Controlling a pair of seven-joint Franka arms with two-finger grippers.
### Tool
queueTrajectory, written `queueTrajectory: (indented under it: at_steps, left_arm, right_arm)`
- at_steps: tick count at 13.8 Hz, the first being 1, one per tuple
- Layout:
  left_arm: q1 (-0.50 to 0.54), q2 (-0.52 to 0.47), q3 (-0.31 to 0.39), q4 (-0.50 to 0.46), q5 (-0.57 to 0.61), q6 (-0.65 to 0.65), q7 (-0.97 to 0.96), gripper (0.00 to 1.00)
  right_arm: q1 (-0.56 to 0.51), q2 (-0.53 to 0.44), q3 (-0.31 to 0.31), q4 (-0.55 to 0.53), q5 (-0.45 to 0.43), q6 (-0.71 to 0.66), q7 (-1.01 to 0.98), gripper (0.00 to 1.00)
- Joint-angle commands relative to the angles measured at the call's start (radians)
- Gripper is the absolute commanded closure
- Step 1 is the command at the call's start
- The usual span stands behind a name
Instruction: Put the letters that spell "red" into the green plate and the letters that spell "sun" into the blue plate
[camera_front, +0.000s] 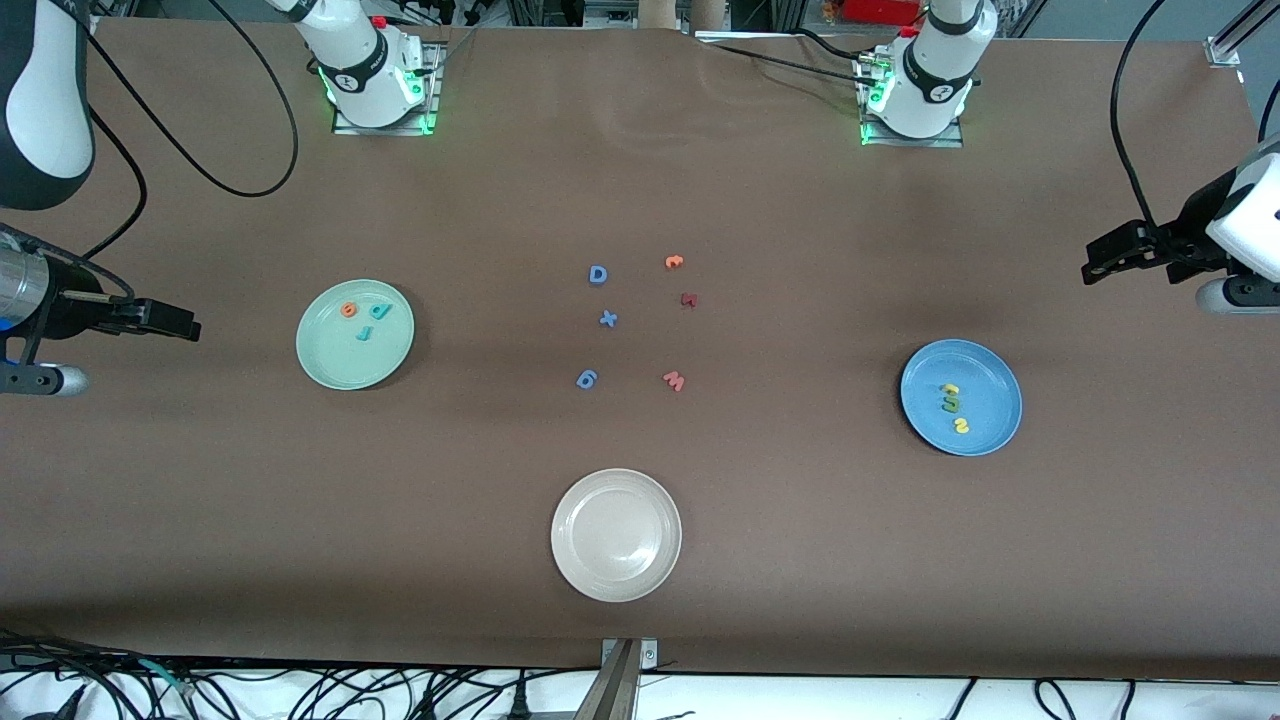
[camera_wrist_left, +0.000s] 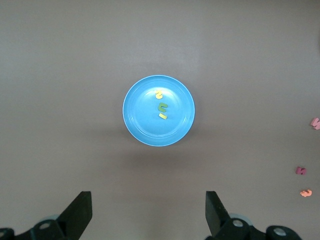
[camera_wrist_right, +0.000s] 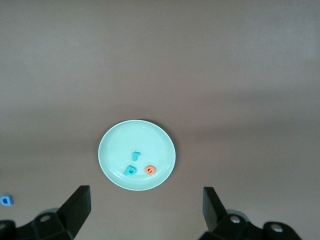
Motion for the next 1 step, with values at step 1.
queueTrajectory:
  at_steps: [1]
  left_arm:
    - [0.002,-0.002,0.000,0.016,-0.021,-0.021,0.020,0.00]
  right_arm:
    - [0.001,-0.019,0.010,-0.013,-0.014,-0.002,0.039,0.01]
